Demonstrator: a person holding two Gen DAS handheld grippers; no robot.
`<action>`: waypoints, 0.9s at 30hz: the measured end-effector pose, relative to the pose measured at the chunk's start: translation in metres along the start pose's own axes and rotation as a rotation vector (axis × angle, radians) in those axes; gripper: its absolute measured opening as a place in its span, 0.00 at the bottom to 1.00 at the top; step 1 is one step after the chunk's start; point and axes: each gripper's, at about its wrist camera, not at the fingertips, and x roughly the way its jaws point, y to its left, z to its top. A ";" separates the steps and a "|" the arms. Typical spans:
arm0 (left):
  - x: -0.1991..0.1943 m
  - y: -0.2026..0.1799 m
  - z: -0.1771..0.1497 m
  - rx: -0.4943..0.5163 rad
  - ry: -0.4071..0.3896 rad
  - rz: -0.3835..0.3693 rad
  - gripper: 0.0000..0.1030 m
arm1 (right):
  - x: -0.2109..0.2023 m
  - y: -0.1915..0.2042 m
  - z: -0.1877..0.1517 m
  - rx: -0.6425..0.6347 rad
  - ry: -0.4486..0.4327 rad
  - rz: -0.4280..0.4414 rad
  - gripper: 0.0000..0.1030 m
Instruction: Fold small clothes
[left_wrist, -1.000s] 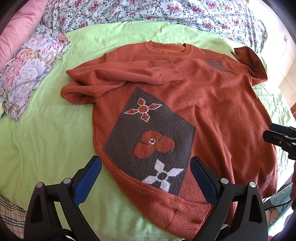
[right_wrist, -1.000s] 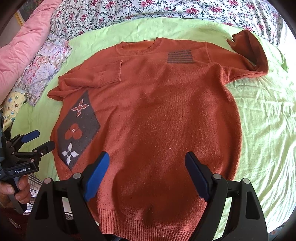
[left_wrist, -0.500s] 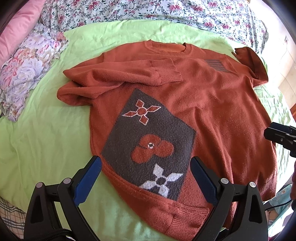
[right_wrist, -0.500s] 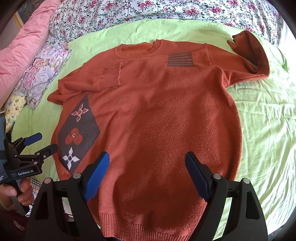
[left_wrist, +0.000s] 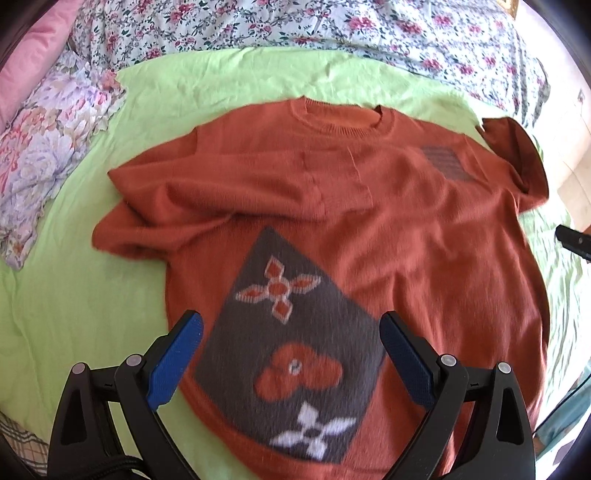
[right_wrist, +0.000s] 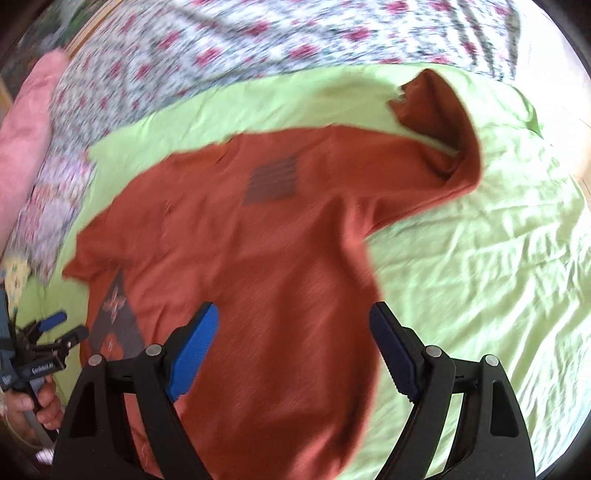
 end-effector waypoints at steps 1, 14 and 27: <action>0.002 -0.001 0.006 -0.002 -0.001 -0.002 0.94 | -0.002 -0.010 0.010 0.012 -0.009 -0.015 0.81; 0.039 -0.021 0.062 -0.013 0.026 -0.034 0.94 | 0.014 -0.111 0.148 0.068 -0.086 -0.149 0.81; 0.081 -0.021 0.087 -0.069 0.079 0.001 0.94 | 0.099 -0.152 0.242 -0.056 -0.012 -0.236 0.65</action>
